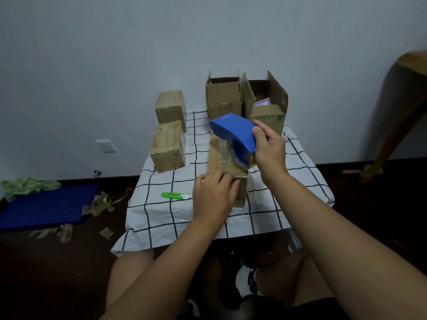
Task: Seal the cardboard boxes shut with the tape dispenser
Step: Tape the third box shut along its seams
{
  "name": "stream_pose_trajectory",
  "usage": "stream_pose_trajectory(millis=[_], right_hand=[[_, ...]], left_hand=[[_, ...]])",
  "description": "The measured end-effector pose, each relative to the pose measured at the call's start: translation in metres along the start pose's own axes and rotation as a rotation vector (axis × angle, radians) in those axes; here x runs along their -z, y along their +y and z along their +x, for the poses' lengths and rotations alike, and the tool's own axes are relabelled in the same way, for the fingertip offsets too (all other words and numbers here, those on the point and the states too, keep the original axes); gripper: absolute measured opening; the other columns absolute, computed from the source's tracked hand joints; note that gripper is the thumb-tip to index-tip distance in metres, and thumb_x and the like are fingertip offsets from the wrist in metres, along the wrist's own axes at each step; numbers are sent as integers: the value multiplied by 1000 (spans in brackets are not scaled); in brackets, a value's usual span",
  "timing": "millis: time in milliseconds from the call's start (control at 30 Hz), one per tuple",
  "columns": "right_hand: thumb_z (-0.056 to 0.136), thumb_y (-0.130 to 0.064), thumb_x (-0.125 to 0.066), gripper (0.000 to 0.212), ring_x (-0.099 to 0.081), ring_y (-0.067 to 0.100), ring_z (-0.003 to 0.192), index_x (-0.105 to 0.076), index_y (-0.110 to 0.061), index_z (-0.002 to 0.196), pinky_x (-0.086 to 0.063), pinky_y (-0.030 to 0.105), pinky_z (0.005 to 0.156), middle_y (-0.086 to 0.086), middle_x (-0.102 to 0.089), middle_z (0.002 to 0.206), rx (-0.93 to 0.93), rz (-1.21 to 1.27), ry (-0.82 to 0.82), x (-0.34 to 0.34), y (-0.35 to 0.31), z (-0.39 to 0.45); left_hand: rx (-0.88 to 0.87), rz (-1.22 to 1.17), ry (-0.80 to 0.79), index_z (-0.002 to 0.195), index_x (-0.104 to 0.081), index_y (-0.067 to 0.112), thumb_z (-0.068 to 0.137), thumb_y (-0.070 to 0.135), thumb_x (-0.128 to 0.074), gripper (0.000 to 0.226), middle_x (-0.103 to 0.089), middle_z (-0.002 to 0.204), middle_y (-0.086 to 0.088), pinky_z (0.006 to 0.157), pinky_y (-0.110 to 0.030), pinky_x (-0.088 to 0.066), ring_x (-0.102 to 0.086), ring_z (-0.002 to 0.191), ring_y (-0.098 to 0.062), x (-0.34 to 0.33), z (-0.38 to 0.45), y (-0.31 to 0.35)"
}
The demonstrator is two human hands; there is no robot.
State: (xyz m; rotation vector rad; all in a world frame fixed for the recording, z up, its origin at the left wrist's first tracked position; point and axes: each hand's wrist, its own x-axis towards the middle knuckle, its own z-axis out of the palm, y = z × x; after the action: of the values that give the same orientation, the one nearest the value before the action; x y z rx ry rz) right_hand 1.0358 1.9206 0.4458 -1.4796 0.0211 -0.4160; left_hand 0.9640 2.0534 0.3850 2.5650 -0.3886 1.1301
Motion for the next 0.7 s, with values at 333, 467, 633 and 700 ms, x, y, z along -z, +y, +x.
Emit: stream_pose_trajectory(millis=[333,467,633,700], right_hand=[[99,-22,-56,28,-65,7,97,-71,-16,122,-57,20,77,-3,-69,111,-30,68,148,22,-6,9],[99,-25,-57,29,-65,13,105,-70,-18,123,-58,22,79,1,-69,117,-38,75,197,41,-4,10],[98,-27,-59,24,-65,12,105,-71,-22,117,-56,17,72,-2,-69,116,-73,132,220,53,-2,5],[98,-26,-59,23,-65,11,103,-71,-23,117,-53,14,67,-2,-69,115,-83,153,225,55,-3,3]], left_hand=[[0,139,-47,78,-62,17,88,45,-65,30,-55,78,-2,68,-35,-39,-50,73,-23,-8,9,5],[200,43,-33,70,-59,16,74,39,-73,27,-50,74,-1,70,-37,-37,-46,74,-24,-14,17,23],[281,73,-51,71,-58,19,74,47,-73,32,-47,76,0,72,-35,-32,-43,76,-22,-20,18,22],[282,94,-48,70,-57,18,73,41,-73,27,-47,74,0,72,-35,-28,-43,76,-22,-22,21,29]])
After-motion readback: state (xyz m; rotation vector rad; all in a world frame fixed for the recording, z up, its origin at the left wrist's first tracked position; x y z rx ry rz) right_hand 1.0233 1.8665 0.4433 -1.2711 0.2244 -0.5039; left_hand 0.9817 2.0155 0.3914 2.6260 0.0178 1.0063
